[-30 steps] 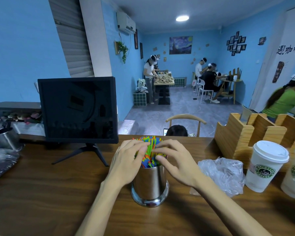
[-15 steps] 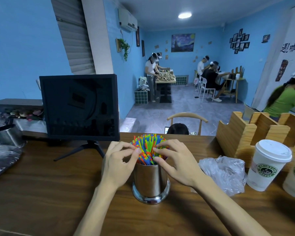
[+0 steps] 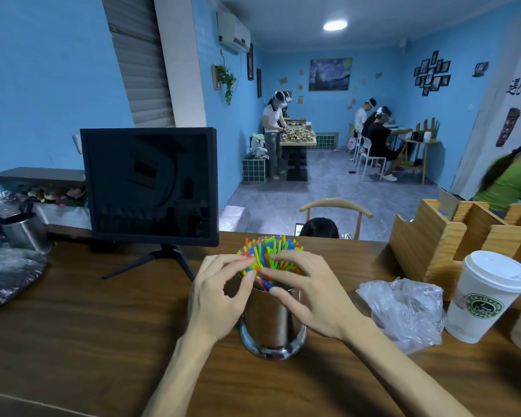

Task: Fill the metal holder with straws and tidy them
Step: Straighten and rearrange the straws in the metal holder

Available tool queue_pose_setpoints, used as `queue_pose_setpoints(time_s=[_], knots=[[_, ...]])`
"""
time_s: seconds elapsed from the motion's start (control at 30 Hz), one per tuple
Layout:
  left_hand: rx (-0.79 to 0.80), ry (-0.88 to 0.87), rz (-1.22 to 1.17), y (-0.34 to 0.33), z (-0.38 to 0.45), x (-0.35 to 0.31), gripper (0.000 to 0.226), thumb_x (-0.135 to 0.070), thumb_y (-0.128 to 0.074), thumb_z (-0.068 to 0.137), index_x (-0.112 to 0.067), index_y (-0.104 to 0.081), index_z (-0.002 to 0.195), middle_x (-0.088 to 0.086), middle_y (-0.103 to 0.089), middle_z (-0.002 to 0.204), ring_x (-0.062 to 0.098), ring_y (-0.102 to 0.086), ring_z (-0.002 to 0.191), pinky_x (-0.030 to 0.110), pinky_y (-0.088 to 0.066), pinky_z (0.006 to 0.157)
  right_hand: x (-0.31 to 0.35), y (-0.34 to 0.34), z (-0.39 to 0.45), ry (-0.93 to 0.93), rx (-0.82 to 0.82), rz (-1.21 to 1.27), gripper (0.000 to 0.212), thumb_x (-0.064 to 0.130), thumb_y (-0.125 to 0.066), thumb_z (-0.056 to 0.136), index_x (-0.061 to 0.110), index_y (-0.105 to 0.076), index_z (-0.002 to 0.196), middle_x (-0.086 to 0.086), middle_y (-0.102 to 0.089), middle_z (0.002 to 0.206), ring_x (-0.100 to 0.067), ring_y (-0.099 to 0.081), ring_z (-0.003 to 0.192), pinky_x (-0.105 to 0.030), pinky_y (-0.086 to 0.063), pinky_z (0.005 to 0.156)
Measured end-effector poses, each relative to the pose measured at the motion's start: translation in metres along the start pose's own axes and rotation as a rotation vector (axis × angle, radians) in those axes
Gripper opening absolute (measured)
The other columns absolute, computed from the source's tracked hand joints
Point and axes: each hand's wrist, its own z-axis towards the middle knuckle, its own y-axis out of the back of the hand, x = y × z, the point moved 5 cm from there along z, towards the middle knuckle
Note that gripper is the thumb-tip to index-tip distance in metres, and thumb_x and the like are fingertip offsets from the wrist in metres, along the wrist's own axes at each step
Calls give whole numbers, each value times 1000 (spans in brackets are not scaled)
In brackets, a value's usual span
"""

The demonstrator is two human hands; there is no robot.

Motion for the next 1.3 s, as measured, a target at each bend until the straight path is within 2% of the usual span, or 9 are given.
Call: queue_pose_setpoints(time_s=[0.13, 0.4, 0.5, 0.67, 0.77, 0.87, 1.03, 1.17, 1.3], knots=[[-79, 79, 23, 5, 1, 12, 29, -35, -57, 96, -20, -81, 100, -11, -73, 103, 12, -61, 101, 11, -40, 94, -2, -2, 3, -21, -16, -35, 34, 47, -53, 103, 32, -70, 128, 10, -62, 129, -13, -52, 129, -39, -42, 105], [27, 61, -2, 4, 8, 17, 27, -39, -59, 93, -25, -82, 97, -18, -74, 99, 7, -60, 99, 10, -44, 89, 8, -12, 14, 18, 26, -35, 36, 52, -55, 101, 33, -69, 128, 7, -58, 138, -16, -48, 136, -36, -38, 110], [55, 42, 1, 7, 10, 24, 16, -27, -68, 89, -26, -82, 97, -18, -72, 98, 7, -60, 99, 15, -47, 87, 6, -10, 20, -9, -14, -39, 32, 50, -58, 100, 29, -76, 117, 8, -63, 128, -15, -54, 129, -40, -45, 101], [139, 39, 4, 9, 9, 34, 31, -7, -77, 81, -28, -81, 104, -16, -66, 97, 10, -57, 98, 9, -42, 85, 12, -8, 30, -47, -68, -58, 44, 62, -55, 96, 26, -80, 95, 11, -68, 111, -15, -58, 116, -36, -47, 93], [129, 15, -46, 9, 11, 34, 33, -4, -80, 79, -28, -81, 102, -16, -66, 95, 10, -58, 93, 15, -45, 84, 14, -9, 44, -109, -82, 6, 36, 52, -57, 98, 24, -80, 95, 11, -67, 109, -14, -58, 111, -35, -46, 94], [147, 31, -112, 10, 14, 37, 27, -15, -86, 79, -31, -82, 99, -18, -68, 91, 7, -60, 87, 19, -48, 79, 13, -12, 58, -156, 7, 5, 30, 43, -55, 98, 27, -77, 112, 11, -64, 116, -11, -54, 112, -31, -43, 100], [204, 129, -196, 8, 22, 44, 17, -24, -87, 77, -36, -82, 87, -23, -72, 85, 7, -61, 84, 18, -45, 62, 9, -25, 73, -207, 298, -130, 37, 49, -48, 98, 37, -70, 126, 11, -58, 127, -17, -48, 116, -34, -35, 102], [203, 174, -229, 8, 27, 44, 16, -22, -89, 74, -35, -82, 82, -18, -71, 75, 4, -59, 73, 8, -37, 61, 12, -21, 80, -168, 290, -166, 32, 45, -54, 97, 32, -77, 114, 7, -64, 119, -21, -54, 108, -35, -40, 95], [165, 234, -253, 10, 26, 47, 17, -26, -91, 72, -37, -82, 81, -8, -60, 65, 6, -55, 61, 9, -38, 60, 12, -19, 83, -184, 276, -114, 24, 46, -65, 92, 29, -80, 98, 10, -64, 111, -18, -53, 101, -37, -46, 91]])
